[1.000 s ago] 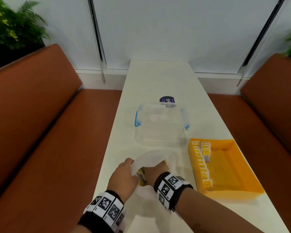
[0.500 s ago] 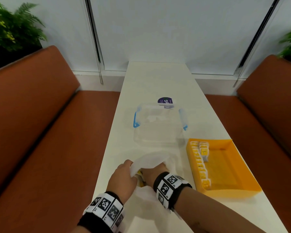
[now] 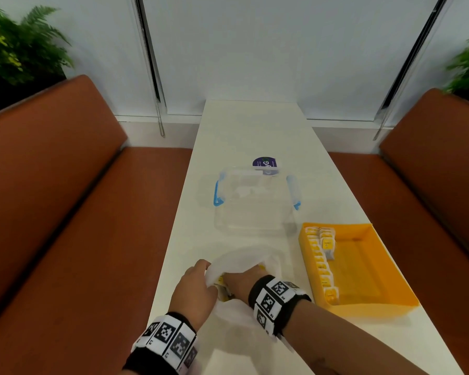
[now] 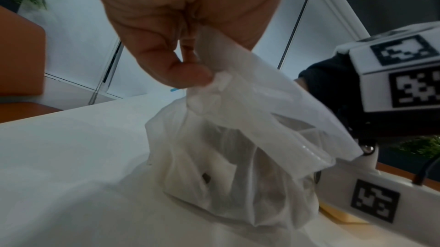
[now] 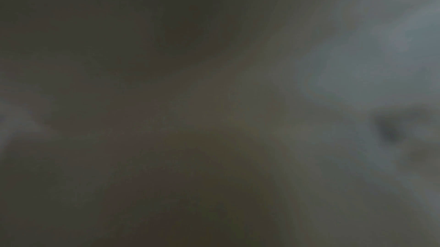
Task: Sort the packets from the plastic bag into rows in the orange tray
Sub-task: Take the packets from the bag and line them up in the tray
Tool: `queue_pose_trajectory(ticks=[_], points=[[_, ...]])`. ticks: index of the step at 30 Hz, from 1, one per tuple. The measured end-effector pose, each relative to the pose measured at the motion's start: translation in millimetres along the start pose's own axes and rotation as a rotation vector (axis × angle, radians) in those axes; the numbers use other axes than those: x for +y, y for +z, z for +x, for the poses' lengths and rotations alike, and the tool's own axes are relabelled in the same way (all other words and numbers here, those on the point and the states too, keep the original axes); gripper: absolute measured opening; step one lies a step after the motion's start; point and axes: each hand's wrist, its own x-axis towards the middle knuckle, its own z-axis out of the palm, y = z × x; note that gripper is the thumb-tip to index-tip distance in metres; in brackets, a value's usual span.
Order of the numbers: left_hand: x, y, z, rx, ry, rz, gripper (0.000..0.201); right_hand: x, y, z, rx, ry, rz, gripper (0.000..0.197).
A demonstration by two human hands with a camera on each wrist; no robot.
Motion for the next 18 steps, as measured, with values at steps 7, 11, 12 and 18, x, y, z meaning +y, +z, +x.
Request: queue_pose_trajectory(ticks=[7,11,12,18], points=[[1,-3,5,0.029,-0.029,-0.016,0.031,9,1,-4,0.063,-0.205,-0.169,0.011],[2,-6,11,0.065,-0.050,-0.002,0.029,14,0,-5,0.198,-0.283,-0.017,0.017],[3,-6,12,0.073,-0.056,0.006,0.028,17,-2,-7,0.251,-0.301,0.051,0.016],[16,-14,8,0.041,-0.126,0.158,0.048,37,-25,-37,0.488,-0.347,0.656,0.013]])
